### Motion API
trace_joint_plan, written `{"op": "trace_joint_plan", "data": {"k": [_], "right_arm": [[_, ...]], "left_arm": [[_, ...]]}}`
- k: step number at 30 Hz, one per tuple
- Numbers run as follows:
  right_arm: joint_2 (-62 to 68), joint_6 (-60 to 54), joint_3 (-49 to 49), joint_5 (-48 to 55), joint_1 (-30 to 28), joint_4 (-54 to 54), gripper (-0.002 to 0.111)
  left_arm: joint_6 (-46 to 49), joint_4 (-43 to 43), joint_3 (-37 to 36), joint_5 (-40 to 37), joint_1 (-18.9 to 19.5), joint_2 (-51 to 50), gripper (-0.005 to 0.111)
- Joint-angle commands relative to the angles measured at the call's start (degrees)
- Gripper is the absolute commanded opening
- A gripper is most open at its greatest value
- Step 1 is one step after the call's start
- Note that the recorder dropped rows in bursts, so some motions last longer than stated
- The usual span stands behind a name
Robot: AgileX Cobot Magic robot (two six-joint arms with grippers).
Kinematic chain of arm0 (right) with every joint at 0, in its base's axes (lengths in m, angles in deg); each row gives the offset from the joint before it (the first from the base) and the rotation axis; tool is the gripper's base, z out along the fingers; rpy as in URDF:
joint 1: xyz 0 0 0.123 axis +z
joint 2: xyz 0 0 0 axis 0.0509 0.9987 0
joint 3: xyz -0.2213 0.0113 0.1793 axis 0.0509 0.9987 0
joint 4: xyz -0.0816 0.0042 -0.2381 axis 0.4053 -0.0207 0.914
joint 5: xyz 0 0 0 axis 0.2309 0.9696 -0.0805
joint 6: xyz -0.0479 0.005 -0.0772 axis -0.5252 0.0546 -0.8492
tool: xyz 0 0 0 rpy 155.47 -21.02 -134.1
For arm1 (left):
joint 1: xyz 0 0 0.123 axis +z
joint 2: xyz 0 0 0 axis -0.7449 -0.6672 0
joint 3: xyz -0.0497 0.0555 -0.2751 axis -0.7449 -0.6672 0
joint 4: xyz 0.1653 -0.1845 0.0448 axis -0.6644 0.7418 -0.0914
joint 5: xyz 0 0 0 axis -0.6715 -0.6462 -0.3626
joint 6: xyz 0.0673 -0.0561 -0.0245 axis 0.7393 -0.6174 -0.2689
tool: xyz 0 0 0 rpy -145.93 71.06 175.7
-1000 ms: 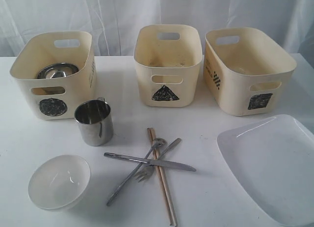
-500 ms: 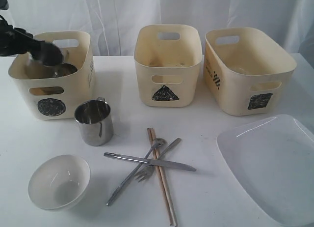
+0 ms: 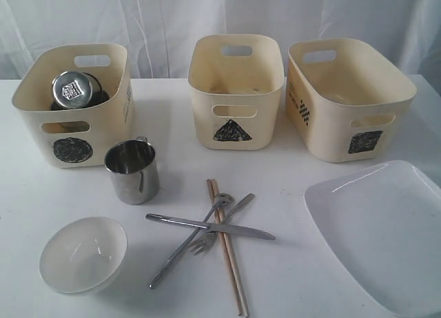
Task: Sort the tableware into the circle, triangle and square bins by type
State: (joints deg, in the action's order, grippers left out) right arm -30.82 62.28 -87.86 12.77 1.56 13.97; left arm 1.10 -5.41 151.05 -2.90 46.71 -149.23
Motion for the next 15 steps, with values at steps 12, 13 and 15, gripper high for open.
{"op": "trace_joint_plan", "data": {"k": [12, 13, 15], "right_arm": [[-0.4, 0.0, 0.1, -0.6, -0.3, 0.3, 0.000], [-0.4, 0.0, 0.1, -0.6, -0.3, 0.3, 0.000], [-0.4, 0.0, 0.1, -0.6, -0.3, 0.3, 0.000]], "left_arm": [[53.5, 60.0, -28.6, -7.7, 0.1, -4.6, 0.051], [55.3, 61.4, -30.2, -6.3, 0.1, -5.5, 0.051], [59.4, 64.7, -32.4, -5.2, 0.1, -8.2, 0.051]]}}
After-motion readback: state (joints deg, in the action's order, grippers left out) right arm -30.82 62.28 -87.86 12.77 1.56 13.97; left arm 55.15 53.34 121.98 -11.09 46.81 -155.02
